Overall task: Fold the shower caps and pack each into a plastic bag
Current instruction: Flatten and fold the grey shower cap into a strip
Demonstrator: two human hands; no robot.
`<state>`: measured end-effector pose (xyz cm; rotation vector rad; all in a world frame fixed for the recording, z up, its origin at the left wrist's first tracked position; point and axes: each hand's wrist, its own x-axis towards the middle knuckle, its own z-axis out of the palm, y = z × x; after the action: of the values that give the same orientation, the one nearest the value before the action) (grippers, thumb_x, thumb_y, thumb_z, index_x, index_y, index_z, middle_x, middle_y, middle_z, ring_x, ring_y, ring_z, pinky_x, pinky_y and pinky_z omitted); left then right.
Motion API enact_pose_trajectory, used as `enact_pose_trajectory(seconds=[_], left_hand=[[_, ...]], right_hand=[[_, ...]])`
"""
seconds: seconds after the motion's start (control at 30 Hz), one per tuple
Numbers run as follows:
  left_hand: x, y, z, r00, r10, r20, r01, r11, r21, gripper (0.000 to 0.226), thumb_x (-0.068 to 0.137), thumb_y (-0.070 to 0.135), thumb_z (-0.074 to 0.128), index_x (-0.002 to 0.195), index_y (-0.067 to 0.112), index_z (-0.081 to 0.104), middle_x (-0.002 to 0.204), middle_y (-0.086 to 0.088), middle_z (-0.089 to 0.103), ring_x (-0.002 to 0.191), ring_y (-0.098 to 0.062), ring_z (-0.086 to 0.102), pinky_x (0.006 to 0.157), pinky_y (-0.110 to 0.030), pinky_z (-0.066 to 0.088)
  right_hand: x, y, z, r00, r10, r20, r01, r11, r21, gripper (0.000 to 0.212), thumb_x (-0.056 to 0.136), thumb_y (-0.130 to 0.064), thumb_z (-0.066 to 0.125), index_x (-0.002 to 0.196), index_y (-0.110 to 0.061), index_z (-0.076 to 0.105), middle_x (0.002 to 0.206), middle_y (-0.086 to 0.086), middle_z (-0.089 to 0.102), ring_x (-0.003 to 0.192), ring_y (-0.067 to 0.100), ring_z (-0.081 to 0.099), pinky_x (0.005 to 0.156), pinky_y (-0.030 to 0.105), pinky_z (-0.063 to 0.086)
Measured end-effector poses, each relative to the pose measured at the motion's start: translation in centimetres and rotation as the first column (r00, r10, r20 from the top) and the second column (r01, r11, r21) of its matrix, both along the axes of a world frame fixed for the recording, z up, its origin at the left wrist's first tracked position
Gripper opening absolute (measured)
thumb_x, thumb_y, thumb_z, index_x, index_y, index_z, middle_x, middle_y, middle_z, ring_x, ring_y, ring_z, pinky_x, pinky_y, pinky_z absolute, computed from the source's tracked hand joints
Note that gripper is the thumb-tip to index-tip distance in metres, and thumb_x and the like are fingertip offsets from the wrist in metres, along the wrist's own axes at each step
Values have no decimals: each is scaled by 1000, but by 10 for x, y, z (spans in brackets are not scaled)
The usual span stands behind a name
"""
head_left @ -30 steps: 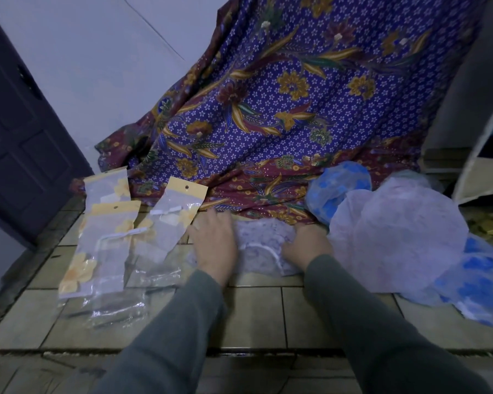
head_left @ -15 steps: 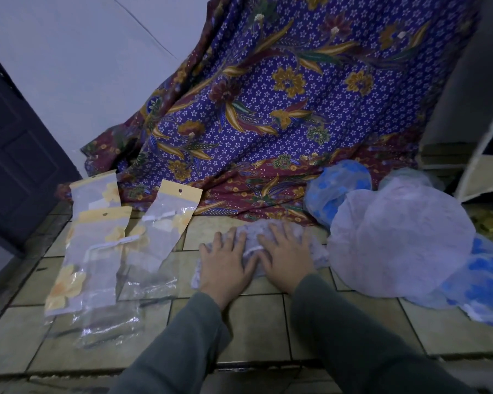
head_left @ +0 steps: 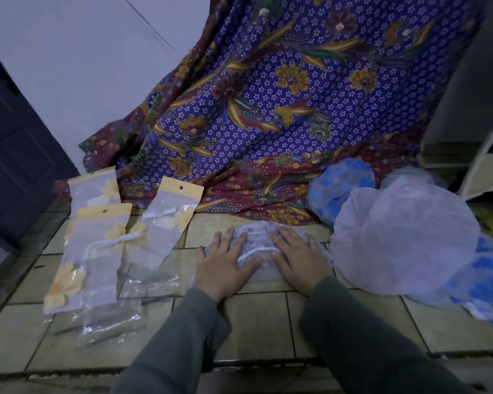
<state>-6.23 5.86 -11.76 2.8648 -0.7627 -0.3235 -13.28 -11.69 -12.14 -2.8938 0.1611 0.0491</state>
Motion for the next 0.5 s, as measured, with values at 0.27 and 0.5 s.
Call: enact_pose_trajectory(seconds=[0.27,0.5], left_hand=[[9,17,34,995,47,84,-46,999,-17,37,95,45,39,116,27,63,125,-6,50,106,-28,55,90,-39,47],[-2,27,9,991,60,118,-31,971,-238,29,90,32,53,118,22,52,111,-8,49,99,-28,47,87,-37,42]], right_hand=[[-2,-2,8,982,-149,120,146,989,34,38,100,-35,29,129,-24,50,147,5,35,131,25,32,107,39,30],[6,5,30,958,-286,-9,285,951,123,45,93,-31,41,137,-20,40,128,13,48,119,29,43,96,39,39]])
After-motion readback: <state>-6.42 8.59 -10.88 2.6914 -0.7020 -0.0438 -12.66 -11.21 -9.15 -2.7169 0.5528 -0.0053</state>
